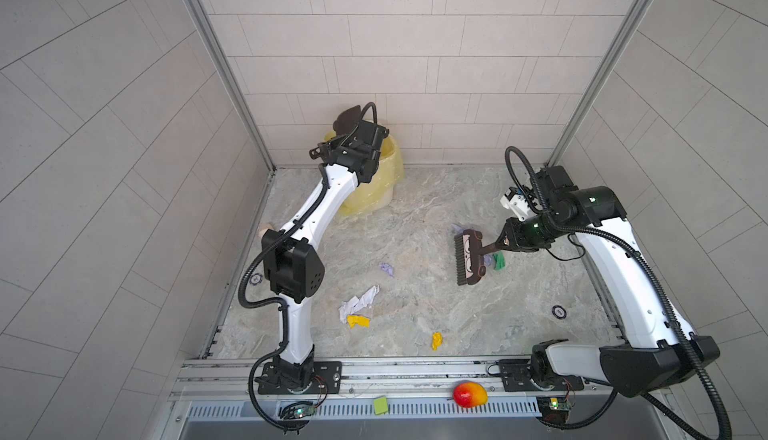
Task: Sweep away the paper scraps from the table
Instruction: 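Tip the dustpan over the yellow bin with the left gripper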
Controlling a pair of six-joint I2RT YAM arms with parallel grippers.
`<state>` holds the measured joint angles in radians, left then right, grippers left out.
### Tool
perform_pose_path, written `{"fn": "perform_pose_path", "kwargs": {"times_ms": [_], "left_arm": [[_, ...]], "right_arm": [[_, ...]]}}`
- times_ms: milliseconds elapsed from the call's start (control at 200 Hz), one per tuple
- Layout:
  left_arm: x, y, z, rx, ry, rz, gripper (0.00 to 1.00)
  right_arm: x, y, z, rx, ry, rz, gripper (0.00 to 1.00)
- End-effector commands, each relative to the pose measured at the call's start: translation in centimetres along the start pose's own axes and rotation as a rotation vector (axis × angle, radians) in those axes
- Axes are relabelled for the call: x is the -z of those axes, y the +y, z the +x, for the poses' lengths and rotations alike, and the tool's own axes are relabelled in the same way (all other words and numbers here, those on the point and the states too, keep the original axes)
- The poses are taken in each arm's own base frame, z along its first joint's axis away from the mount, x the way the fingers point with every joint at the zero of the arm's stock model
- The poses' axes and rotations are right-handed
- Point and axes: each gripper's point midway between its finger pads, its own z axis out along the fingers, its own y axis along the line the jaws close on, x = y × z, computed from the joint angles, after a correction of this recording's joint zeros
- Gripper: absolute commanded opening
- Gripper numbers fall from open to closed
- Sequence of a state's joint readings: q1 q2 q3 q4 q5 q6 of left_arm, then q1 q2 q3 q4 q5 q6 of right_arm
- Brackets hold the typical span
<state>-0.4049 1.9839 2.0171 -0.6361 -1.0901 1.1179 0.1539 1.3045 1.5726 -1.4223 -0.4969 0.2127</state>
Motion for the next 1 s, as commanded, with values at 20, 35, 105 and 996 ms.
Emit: {"fn": "perform_pose_path", "kwargs": {"times_ms": [20, 35, 105, 996], "left_arm": [[1.8, 5.4, 0.5, 0.040, -0.023, -0.164, 0.00], [1.9, 5.5, 0.4, 0.036, -0.025, -0.172, 0.00], [1.8, 5.7, 0.1, 0.019, -0.029, -0.201, 0.00], [7.9, 4.0, 3.0, 0.379, -0.185, 0.002, 0.00]], "right_arm": [[0.9, 0.4, 0.1, 0.025, -0.015, -0.008, 0.00], [0.9, 0.4, 0.1, 0.025, -0.016, -0.008, 0.00], [0.9, 0.4, 0.3, 0.025, -0.013, -0.010, 0.00], [-1.4, 6.4, 2.6, 0.204, 0.059, -0.165, 0.00]]}}
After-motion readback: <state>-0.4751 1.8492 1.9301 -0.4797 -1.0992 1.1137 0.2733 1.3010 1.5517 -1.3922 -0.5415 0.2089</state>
